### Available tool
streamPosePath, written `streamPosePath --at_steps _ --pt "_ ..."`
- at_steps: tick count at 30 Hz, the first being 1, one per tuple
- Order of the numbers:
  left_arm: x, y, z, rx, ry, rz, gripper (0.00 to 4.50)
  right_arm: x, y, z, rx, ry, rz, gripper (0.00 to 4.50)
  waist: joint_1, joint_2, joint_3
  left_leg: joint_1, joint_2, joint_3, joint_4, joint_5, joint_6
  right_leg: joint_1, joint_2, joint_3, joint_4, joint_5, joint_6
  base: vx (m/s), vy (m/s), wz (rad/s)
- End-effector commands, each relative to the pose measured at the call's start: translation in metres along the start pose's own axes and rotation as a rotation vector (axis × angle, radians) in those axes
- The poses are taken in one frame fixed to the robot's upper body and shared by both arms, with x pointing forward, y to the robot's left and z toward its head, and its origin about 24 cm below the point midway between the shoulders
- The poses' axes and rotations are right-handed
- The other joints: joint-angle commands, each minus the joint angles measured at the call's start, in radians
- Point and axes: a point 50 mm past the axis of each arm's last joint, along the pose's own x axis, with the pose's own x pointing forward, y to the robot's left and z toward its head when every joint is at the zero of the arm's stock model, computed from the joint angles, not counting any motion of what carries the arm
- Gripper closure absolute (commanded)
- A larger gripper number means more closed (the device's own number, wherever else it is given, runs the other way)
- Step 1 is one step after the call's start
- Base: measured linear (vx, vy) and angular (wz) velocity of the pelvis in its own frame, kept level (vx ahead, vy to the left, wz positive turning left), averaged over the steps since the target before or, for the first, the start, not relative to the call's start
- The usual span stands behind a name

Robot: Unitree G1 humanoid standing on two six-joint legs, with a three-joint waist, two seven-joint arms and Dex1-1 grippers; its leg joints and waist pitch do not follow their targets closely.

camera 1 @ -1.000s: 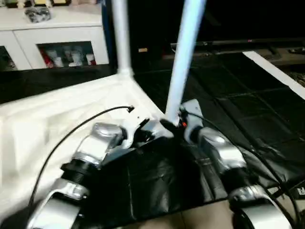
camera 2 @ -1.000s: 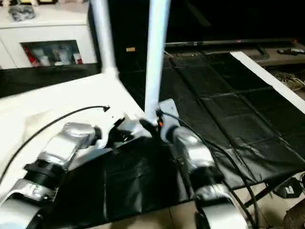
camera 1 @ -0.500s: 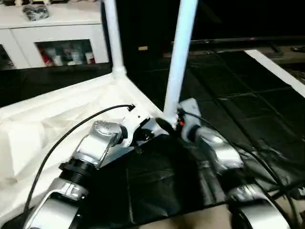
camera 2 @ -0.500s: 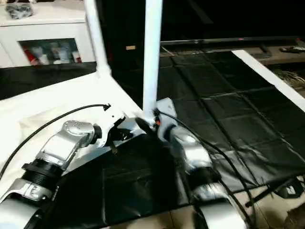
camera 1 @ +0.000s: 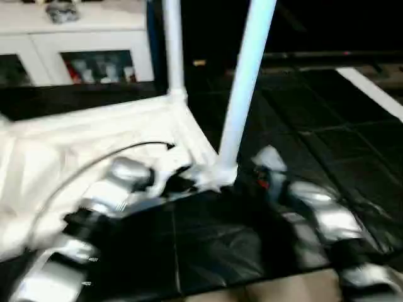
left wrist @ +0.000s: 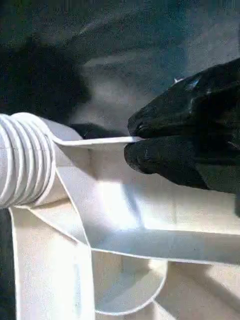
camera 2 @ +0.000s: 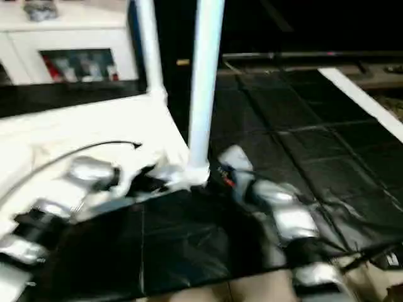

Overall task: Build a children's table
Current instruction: Rotate leg to tighten

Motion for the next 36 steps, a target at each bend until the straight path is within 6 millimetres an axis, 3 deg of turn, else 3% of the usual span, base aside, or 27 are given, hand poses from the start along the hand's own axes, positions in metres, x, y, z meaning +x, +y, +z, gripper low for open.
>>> streamPosePath --at_steps 1,5,7,15,16,23,27,36 --pt "0.005 -0.006 0.01 0.081 -0.004 -0.121 4.5 0.005 0.006 0.008 -0.046 -0.001 0.098 0.03 0.001 0.005 -0.067 0.005 0.024 0.002 -0.061 -0.212 0.056 0.057 -0.064 0.051 -0.071 -0.276 -0.189 0.0 0.0 0.0" --pt "0.006 -0.009 0.011 0.109 0.004 -0.176 4.5 0.01 0.011 0.009 -0.085 0.028 0.166 0.03 0.011 0.005 -0.068 0.007 0.026 0.003 -0.062 -0.211 0.048 0.053 -0.064 0.054 -0.068 -0.265 -0.2 0.0 0.0 0.0" --pt "0.007 -0.01 0.011 0.133 0.017 -0.197 4.5 0.016 0.014 0.009 -0.1 0.038 0.201 0.03 0.013 0.002 -0.068 0.005 0.027 0.003 -0.063 -0.209 0.046 0.055 -0.064 0.054 -0.067 -0.263 -0.197 0.0 0.0 0.0" --pt "0.01 -0.012 0.011 0.162 0.025 -0.229 4.5 0.029 0.017 0.009 -0.1 0.049 0.258 0.03 0.018 0.004 -0.068 0.005 0.026 0.002 -0.063 -0.209 0.036 0.054 -0.067 0.054 -0.071 -0.303 -0.176 0.0 0.0 0.0" --pt "0.011 -0.012 0.012 0.168 0.025 -0.238 4.5 0.032 0.017 0.009 -0.079 0.046 0.274 0.32 0.02 0.004 -0.068 0.007 0.027 0.002 -0.063 -0.206 0.036 0.053 -0.066 0.055 -0.069 -0.294 -0.178 0.0 0.0 0.0" --pt "0.011 -0.012 0.012 0.175 0.027 -0.244 4.5 0.035 0.015 0.01 -0.058 0.028 0.29 0.87 0.028 0.002 -0.071 0.003 0.027 0.002 -0.062 -0.185 0.038 0.056 -0.066 0.055 -0.061 -0.242 -0.19 0.0 0.0 0.0" --pt "0.011 -0.013 0.012 0.177 0.027 -0.246 4.5 0.039 0.017 0.01 -0.045 0.019 0.307 1.3 0.028 0.002 -0.07 0.003 0.026 0.002 -0.062 -0.197 0.037 0.056 -0.067 0.054 -0.064 -0.274 -0.185 0.0 0.0 0.0" --pt "0.011 -0.012 0.011 0.149 0.005 -0.229 4.5 0.041 0.019 0.006 -0.005 0.008 0.322 1.74 0.029 0.002 -0.07 0.003 0.026 0.001 -0.063 -0.197 0.031 0.056 -0.067 0.054 -0.066 -0.291 -0.174 0.0 0.0 0.0"
